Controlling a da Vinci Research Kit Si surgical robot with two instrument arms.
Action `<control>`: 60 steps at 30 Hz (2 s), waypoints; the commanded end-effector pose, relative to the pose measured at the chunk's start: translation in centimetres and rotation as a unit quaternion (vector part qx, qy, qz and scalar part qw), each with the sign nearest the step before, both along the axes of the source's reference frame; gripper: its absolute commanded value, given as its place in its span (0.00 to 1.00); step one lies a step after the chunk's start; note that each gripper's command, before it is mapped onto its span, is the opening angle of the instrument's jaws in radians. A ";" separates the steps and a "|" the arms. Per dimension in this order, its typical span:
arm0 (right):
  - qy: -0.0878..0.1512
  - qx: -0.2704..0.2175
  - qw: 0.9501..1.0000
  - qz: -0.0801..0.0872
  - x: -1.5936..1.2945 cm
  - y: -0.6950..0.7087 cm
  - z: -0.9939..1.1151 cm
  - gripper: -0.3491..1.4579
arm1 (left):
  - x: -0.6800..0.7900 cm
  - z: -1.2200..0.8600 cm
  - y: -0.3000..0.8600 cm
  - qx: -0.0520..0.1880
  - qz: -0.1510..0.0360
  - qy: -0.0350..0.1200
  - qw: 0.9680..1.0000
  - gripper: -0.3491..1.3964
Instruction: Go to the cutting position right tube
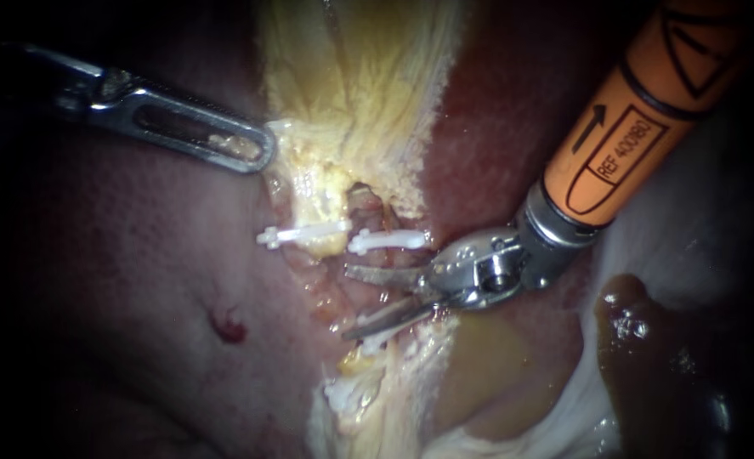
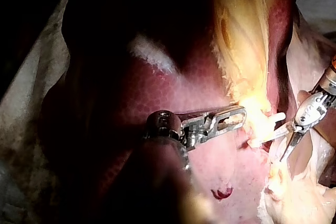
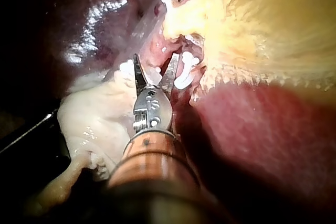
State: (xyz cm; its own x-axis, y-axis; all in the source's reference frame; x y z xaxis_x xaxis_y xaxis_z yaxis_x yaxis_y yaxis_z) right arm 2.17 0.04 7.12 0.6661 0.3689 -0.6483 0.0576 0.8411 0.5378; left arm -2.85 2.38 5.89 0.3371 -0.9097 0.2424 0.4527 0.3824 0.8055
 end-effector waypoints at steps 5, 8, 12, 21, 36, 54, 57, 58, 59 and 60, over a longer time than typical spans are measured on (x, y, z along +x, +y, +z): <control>0.000 0.002 1.000 0.001 -0.05 0.00 -0.01 1.00 | 0.01 0.00 0.00 0.000 0.000 0.000 1.000 0.00; 0.001 0.002 1.000 0.000 -0.09 0.00 -0.02 1.00 | 0.01 0.00 0.00 0.000 0.000 0.000 1.000 0.00; 0.001 0.005 1.000 0.000 -0.17 0.00 -0.04 0.99 | 0.01 0.00 0.00 0.000 0.000 0.000 1.000 0.00; 0.000 0.013 1.000 0.001 -0.36 0.03 -0.08 0.99 | 0.02 0.00 0.00 0.000 0.000 0.000 1.000 0.00; -0.005 0.021 1.000 0.008 -0.50 0.10 -0.09 0.99 | 0.02 -0.01 0.00 0.000 0.001 0.000 1.000 0.00; -0.015 0.039 0.999 0.018 -0.36 0.09 0.12 0.99 | 0.02 -0.01 0.00 0.000 0.000 0.000 1.000 0.00; -0.010 0.042 0.999 0.016 -0.33 0.10 0.16 0.99 | 0.02 -0.02 -0.01 0.000 0.000 0.000 1.000 0.00; -0.005 0.044 0.999 0.017 -0.32 0.10 0.16 0.99 | 0.02 -0.02 -0.01 0.000 0.000 0.000 1.000 0.00; -0.001 0.045 0.999 0.018 -0.31 0.10 0.16 0.99 | 0.02 -0.02 -0.01 0.000 0.000 0.000 1.000 0.00; 0.003 0.049 0.999 0.019 -0.30 0.11 0.17 0.99 | 0.02 -0.02 -0.01 0.000 0.000 0.000 1.000 0.00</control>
